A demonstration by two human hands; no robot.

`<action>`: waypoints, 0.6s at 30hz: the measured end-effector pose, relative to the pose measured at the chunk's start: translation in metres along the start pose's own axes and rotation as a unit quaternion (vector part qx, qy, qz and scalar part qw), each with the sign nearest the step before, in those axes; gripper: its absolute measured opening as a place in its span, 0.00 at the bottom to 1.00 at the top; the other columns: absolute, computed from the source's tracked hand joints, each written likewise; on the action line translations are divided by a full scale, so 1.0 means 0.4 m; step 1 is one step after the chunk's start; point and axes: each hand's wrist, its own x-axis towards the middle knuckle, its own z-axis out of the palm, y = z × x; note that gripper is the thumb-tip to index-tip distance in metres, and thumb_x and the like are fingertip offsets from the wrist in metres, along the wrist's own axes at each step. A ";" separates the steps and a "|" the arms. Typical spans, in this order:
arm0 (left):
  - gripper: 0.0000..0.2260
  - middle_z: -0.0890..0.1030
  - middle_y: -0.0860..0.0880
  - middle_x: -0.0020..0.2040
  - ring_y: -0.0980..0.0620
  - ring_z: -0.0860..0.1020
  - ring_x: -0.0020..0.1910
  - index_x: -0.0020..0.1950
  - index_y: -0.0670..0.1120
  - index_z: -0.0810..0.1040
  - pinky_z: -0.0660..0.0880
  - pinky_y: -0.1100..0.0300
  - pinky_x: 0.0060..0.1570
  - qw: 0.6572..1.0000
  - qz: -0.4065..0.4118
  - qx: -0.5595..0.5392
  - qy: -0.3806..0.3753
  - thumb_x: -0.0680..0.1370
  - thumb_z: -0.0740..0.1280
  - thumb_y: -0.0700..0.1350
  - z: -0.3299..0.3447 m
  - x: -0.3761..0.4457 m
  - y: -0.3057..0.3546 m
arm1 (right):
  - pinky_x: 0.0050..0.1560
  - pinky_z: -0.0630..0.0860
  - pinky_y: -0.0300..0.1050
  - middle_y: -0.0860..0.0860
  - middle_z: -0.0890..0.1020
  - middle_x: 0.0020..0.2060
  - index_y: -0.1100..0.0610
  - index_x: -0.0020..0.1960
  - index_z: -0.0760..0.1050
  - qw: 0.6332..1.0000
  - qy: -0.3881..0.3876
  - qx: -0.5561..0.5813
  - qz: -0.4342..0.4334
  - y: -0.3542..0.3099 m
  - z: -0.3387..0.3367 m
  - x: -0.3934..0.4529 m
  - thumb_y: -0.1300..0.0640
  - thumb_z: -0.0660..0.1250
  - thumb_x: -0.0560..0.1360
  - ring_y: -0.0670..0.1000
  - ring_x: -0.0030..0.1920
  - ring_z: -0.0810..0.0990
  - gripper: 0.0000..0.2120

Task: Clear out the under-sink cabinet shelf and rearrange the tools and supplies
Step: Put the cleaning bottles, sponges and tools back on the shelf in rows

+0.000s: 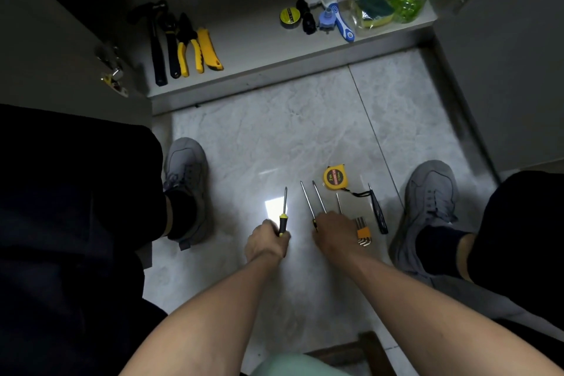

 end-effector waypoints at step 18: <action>0.11 0.79 0.42 0.55 0.39 0.77 0.56 0.50 0.47 0.66 0.67 0.55 0.44 0.990 0.063 -0.087 0.086 0.78 0.60 0.54 -0.234 0.117 0.106 | 0.39 0.75 0.52 0.58 0.76 0.42 0.61 0.52 0.73 0.988 0.094 0.110 -0.059 -0.091 -0.150 0.101 0.61 0.58 0.79 0.63 0.44 0.81 0.06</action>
